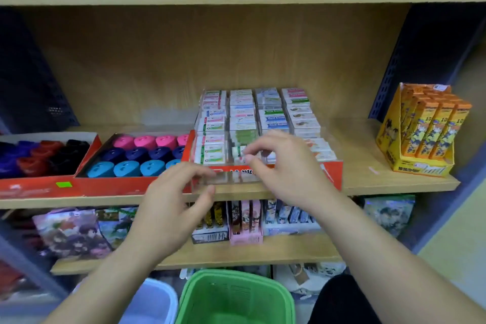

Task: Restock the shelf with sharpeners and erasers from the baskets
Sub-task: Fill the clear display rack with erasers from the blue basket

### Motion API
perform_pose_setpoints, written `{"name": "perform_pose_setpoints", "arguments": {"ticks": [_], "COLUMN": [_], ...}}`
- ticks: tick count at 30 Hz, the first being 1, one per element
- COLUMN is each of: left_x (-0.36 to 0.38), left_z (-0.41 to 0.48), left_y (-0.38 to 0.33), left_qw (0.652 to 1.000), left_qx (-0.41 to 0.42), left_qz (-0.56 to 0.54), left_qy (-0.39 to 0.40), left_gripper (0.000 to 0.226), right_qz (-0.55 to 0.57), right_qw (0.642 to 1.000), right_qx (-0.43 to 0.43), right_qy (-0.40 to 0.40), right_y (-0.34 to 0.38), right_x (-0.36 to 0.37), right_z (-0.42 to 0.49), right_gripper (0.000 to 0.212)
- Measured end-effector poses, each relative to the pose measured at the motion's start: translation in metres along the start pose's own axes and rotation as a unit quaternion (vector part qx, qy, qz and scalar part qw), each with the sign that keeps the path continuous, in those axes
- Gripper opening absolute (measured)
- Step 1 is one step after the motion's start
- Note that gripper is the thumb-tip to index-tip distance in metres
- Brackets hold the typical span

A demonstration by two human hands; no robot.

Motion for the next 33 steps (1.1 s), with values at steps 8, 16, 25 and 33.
{"name": "perform_pose_setpoints", "arguments": {"ticks": [8,16,25,33], "left_x": [-0.063,-0.076,-0.061,-0.063], "left_z": [-0.232,-0.438,-0.492,-0.5], "left_y": [0.199,0.316,0.366,0.375], "left_qw": [0.934,0.797,0.82,0.804], "left_qx": [-0.343,-0.556,-0.545,-0.569], "left_qz": [0.076,0.185,0.177,0.162], "left_qy": [0.058,0.148,0.016,-0.057], "left_gripper": [0.031,0.06,0.068,0.066], "right_qz": [0.005,-0.031,-0.101,-0.189], "right_qw": [0.953,0.845,0.683,0.54], "right_qx": [-0.135,-0.103,-0.146,-0.195], "right_qy": [0.272,0.524,0.708,0.796], "right_y": [0.126,0.139,0.106,0.046], "right_x": [0.223,0.459,0.654,0.696], "right_z": [-0.072,-0.163,-0.274,-0.338], "right_gripper": [0.032,0.043,0.059,0.064]}}
Point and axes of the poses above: each hand's wrist, its own z-axis towards the middle knuckle, its own x-axis out of the palm, y = z × x, the point moved 9 cm from there along z, towards the middle knuckle
